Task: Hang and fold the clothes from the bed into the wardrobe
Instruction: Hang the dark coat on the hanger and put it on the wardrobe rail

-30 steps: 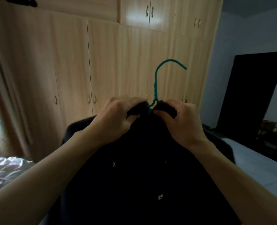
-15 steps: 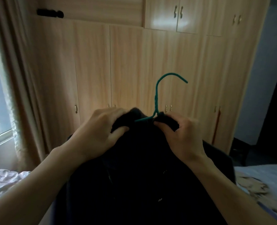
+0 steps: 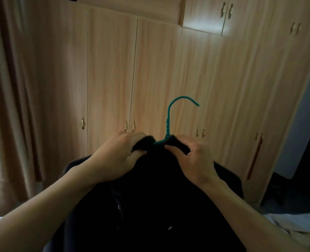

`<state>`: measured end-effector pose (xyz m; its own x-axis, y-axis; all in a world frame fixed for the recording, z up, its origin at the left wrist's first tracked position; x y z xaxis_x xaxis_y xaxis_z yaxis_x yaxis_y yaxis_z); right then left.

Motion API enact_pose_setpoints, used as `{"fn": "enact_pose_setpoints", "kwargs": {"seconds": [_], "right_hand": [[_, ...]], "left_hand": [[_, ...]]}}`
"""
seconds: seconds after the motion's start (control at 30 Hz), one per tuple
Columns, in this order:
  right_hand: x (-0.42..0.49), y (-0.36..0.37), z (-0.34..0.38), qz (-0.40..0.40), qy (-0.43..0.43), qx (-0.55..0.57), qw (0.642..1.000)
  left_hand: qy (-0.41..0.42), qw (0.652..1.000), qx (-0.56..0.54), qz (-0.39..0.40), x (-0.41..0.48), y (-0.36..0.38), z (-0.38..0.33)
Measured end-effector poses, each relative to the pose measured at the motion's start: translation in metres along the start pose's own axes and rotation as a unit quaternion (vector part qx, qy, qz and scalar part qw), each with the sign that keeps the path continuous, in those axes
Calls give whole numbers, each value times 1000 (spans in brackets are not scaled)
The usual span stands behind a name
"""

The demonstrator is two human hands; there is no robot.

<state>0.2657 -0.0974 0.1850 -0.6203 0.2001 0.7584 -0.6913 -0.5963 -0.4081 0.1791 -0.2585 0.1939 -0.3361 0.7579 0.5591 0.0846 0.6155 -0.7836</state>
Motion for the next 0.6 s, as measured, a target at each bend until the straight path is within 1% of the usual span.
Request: {"fn": "enact_pose_setpoints", "kwargs": {"seconds": [0.13, 0.2, 0.33, 0.47, 0.53, 0.6], "right_hand": [[26, 37, -37, 18, 27, 25, 999], [39, 57, -56, 21, 33, 30, 999], [69, 91, -92, 52, 32, 58, 996], [100, 116, -131, 61, 22, 69, 996], [117, 128, -154, 51, 9, 63, 997], [137, 137, -179, 25, -12, 39, 999]], "left_hand": [[-70, 996, -46, 42, 22, 11, 47], [-106, 991, -62, 49, 32, 20, 73], [-151, 984, -81, 42, 50, 35, 117], [-205, 973, -100, 33, 74, 51, 160], [-221, 970, -92, 34, 93, 60, 178], [-240, 967, -75, 46, 114, 71, 195]]}}
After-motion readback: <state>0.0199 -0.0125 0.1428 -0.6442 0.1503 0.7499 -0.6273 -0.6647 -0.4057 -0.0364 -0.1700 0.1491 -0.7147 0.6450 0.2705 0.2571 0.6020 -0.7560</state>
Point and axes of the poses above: each hand's wrist, its own x-axis towards the middle knuckle, its own y-axis out of the palm, z = x × y, the point moved 7 cm from there along x, towards the middle knuckle, and after that the axes turned 5 degrees about x, right-handed, at the moved point
